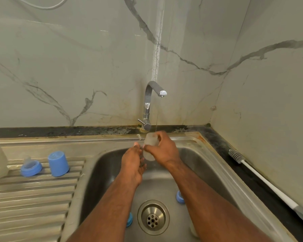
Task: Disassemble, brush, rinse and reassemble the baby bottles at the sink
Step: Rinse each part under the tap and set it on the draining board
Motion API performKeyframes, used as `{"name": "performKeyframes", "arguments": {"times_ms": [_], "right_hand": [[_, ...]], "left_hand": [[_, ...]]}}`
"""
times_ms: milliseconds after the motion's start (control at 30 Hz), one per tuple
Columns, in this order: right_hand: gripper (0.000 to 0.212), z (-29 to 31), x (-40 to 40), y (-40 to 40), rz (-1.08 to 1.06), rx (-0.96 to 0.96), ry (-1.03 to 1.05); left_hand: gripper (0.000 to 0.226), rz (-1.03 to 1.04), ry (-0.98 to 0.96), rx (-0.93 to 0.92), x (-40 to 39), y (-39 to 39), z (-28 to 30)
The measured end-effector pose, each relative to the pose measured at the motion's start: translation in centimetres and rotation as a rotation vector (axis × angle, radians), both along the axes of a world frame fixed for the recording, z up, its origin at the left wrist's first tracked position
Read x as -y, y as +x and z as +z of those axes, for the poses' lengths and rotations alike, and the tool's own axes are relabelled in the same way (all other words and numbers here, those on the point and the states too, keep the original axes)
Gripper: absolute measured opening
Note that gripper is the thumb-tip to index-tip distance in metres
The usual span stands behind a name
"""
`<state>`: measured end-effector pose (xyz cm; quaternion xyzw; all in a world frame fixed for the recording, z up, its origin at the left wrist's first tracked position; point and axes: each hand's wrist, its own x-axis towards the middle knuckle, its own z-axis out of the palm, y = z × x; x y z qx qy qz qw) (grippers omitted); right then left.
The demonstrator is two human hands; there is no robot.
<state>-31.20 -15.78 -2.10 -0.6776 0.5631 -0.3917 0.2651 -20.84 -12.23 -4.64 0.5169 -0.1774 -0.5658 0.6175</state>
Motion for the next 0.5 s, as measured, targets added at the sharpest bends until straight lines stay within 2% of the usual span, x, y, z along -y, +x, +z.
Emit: {"name": "performKeyframes", "arguments": {"times_ms": [67, 167, 267, 367, 467, 500], "right_hand": [[0.061, -0.01, 0.31, -0.02, -0.031, 0.070, -0.011], [0.063, -0.20, 0.49, -0.19, 0.009, -0.051, 0.040], [0.063, 0.03, 0.54, 0.10, -0.017, 0.042, -0.003], [0.062, -0.19, 0.69, 0.15, 0.018, -0.038, 0.044], [0.062, 0.08, 0.79, 0.39, -0.023, 0.062, 0.013], [0.060, -0.05, 0.85, 0.37, -0.009, 0.021, 0.033]], "left_hand": [[0.031, 0.019, 0.012, 0.006, 0.06, 0.18, -0.06], [0.030, 0.003, 0.009, 0.001, -0.01, 0.06, 0.08], [0.032, 0.010, -0.003, -0.016, 0.08, 0.12, 0.04], [0.032, -0.002, -0.006, -0.014, 0.27, 0.06, -0.18], [0.031, 0.005, -0.016, -0.020, 0.34, 0.17, -0.12], [0.031, 0.003, -0.015, -0.017, 0.27, 0.13, -0.20]]}}
